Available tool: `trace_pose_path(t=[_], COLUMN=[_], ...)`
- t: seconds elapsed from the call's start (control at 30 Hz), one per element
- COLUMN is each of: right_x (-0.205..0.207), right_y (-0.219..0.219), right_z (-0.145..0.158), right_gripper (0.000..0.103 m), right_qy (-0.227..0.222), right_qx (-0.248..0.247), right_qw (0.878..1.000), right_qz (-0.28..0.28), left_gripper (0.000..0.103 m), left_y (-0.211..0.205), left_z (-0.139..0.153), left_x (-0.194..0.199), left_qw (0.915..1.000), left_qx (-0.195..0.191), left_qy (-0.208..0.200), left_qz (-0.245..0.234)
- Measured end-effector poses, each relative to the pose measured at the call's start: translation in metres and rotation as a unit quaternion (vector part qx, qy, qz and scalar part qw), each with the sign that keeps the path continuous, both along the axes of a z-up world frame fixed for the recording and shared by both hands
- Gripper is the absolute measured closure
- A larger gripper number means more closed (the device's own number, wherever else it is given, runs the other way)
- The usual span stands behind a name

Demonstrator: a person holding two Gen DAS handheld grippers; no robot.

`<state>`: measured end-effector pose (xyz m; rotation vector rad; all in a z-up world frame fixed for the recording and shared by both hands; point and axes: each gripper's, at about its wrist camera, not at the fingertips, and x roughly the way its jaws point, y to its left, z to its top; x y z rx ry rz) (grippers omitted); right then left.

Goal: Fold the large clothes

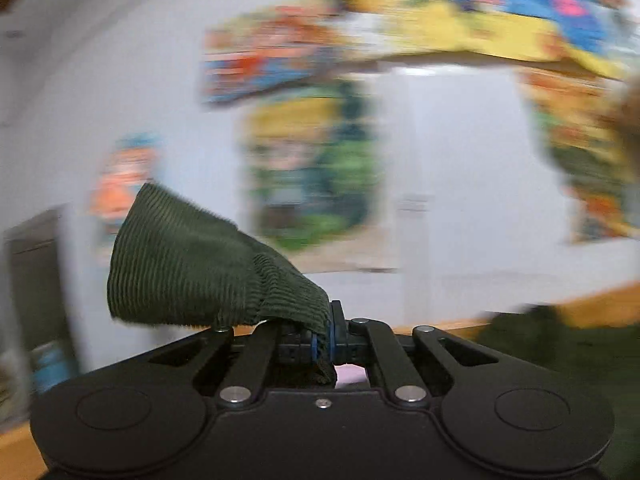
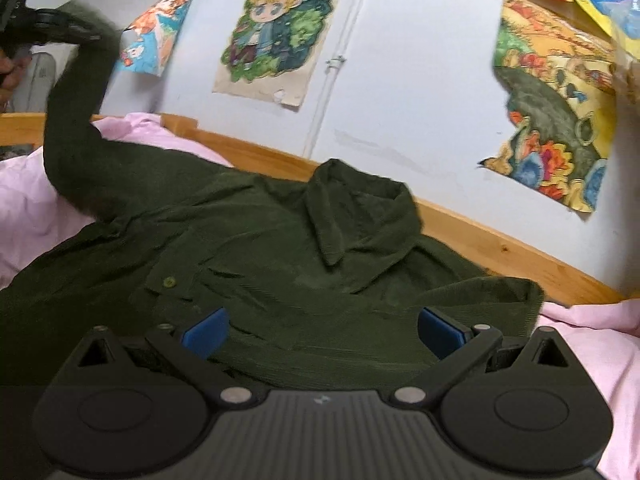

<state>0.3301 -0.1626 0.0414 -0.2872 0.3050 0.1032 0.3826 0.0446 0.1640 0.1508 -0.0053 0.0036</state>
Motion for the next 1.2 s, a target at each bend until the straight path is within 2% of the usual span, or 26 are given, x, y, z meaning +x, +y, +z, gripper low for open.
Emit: trace_pose_path(t=[0.07,0.13,0.2,0.3,0.37,0.47,0.53,0.6,0.67,0.77,0.87,0.97,1.03,1.1,1.13,1.17,1.2], right_x=[-0.003,-0.005,-0.009,-0.013,-0.014,-0.015,-0.014,-0.010,-0.004,0.005,0.020,0.042,0.055,0.066,0.067,0.068,0.067], right_y=[-0.010,-0.022,-0.035,-0.055,-0.068,-0.084,-0.091,-0.095,-0.096,-0.090,-0.081,-0.066,-0.057,-0.055,-0.054,-0.051,-0.047], right_z=[0.004,0.007,0.008,0.006,0.002,-0.003,-0.007,-0.011,-0.013,-0.016,-0.020,-0.033,-0.043,-0.049,-0.049,-0.048,-0.046], right_gripper=[0.000,0.000,0.000,0.000,0.000,0.000,0.000,0.000,0.000,0.000,0.000,0.001,0.010,0.027,0.033,0.050,0.069], right_qy=[0.003,0.008,0.012,0.022,0.032,0.045,0.051,0.057,0.063,0.067,0.079,0.104,0.123,0.139,0.142,0.144,0.144], right_qx=[0.001,-0.003,-0.013,-0.025,-0.029,-0.025,-0.016,0.002,0.029,0.075,0.117,0.117,0.108,0.118,0.126,0.126,0.116], right_qw=[1.000,1.000,0.999,0.997,0.995,0.992,0.991,0.989,0.987,0.986,0.985,0.985,0.983,0.978,0.977,0.977,0.979], right_qz=[-0.015,-0.029,-0.046,-0.071,-0.090,-0.114,-0.126,-0.137,-0.142,-0.132,-0.094,-0.076,-0.083,-0.099,-0.100,-0.092,-0.082], left_gripper=[0.099,0.099,0.098,0.096,0.089,0.068,0.035,0.021,0.017,0.011,0.007,0.008,0.012,0.018,0.021,0.024,0.034], left_y=[-0.043,-0.084,-0.115,-0.139,-0.147,-0.142,-0.134,-0.124,-0.106,-0.080,-0.038,-0.007,0.008,0.019,0.022,0.024,0.023], left_z=[-0.015,-0.039,-0.065,-0.104,-0.123,-0.138,-0.138,-0.137,-0.135,-0.125,-0.127,-0.139,-0.148,-0.154,-0.156,-0.158,-0.158], left_x=[0.014,0.029,0.042,0.059,0.060,0.056,0.047,0.038,0.021,0.004,-0.013,-0.022,-0.023,-0.021,-0.018,-0.015,-0.012], left_qw=[0.9974,0.9902,0.9826,0.9671,0.9585,0.9452,0.9371,0.9351,0.9340,0.9407,0.9511,0.9609,0.9620,0.9603,0.9600,0.9600,0.9604], left_qx=[0.016,0.038,0.048,0.019,0.000,-0.029,-0.038,-0.044,-0.049,-0.054,-0.054,-0.003,0.024,0.045,0.054,0.063,0.070], left_qy=[0.033,0.070,0.103,0.169,0.199,0.224,0.228,0.225,0.223,0.225,0.240,0.260,0.268,0.275,0.275,0.272,0.269], left_qz=[-0.062,-0.115,-0.147,-0.189,-0.204,-0.236,-0.261,-0.270,-0.274,-0.248,-0.187,-0.096,-0.045,-0.010,0.001,0.011,0.015])
